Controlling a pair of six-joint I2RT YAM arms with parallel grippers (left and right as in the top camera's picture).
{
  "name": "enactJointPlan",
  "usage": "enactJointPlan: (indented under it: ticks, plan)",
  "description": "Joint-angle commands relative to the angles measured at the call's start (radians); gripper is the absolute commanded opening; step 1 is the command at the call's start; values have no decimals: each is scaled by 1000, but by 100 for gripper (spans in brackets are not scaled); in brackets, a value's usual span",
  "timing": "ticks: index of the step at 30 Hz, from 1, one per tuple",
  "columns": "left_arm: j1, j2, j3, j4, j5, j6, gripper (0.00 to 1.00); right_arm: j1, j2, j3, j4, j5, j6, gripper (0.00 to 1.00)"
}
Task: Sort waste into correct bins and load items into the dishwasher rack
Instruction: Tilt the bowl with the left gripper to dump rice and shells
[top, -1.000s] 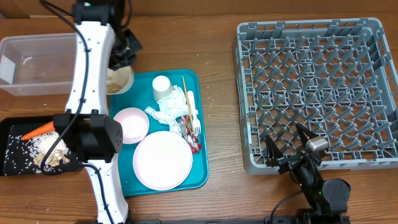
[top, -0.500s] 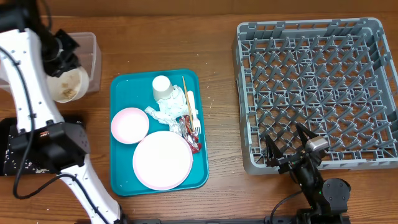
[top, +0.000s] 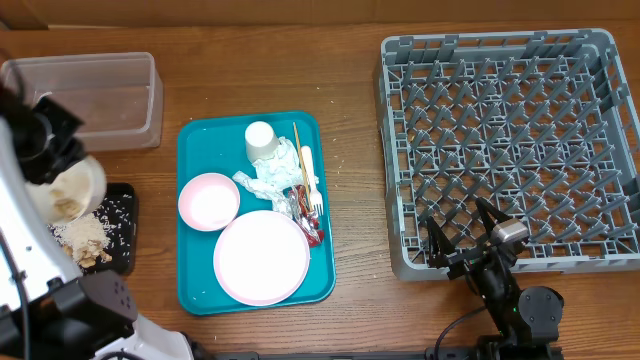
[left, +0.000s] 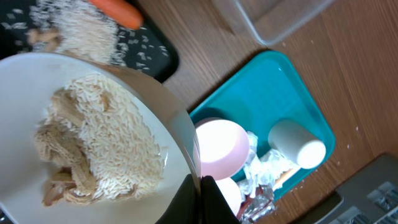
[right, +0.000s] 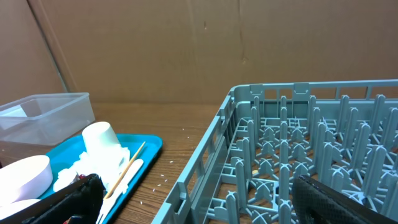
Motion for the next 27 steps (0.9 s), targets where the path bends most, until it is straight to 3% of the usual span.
enactJointPlan:
  ticks: [1,9,16,20,27]
  plan:
    - [79,-16,-79,38,122,110,4,7,-7,-10,7,10,3,100]
    - [200,-16,-326,187,372,288,4,7,-7,-10,7,10,3,100]
    - [307,-16,-525,391,474,327,4,7,-7,-10,6,10,3,100]
    - [375,-16,-602,510,632,405,4,7,-7,-10,6,10,3,100]
    - [410,-14,-695,608,762,422,4,7,-7,-10,7,10,3,100]
